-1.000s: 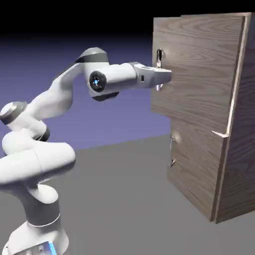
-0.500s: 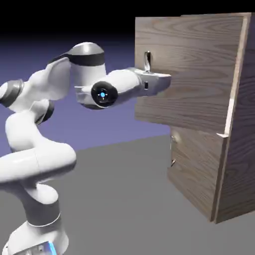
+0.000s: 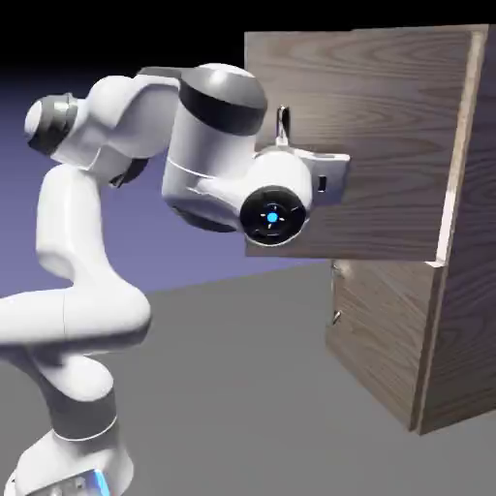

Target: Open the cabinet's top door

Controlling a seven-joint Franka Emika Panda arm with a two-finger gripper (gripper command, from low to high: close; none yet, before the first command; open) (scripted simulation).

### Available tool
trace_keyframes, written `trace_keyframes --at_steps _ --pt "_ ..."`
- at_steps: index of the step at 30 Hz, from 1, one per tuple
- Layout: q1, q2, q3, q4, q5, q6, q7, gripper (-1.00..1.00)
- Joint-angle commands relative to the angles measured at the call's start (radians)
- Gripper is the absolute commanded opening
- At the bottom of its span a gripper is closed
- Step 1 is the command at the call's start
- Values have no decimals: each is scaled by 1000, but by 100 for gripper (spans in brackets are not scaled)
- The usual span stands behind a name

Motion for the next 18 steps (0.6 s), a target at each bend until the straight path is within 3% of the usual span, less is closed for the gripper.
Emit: trace_keyframes --at_steps 1,18 --pt "-20 36 15 31 -33 -15 -26 -100" --pt "-163 620 290 491 -472 2 -190 -100"
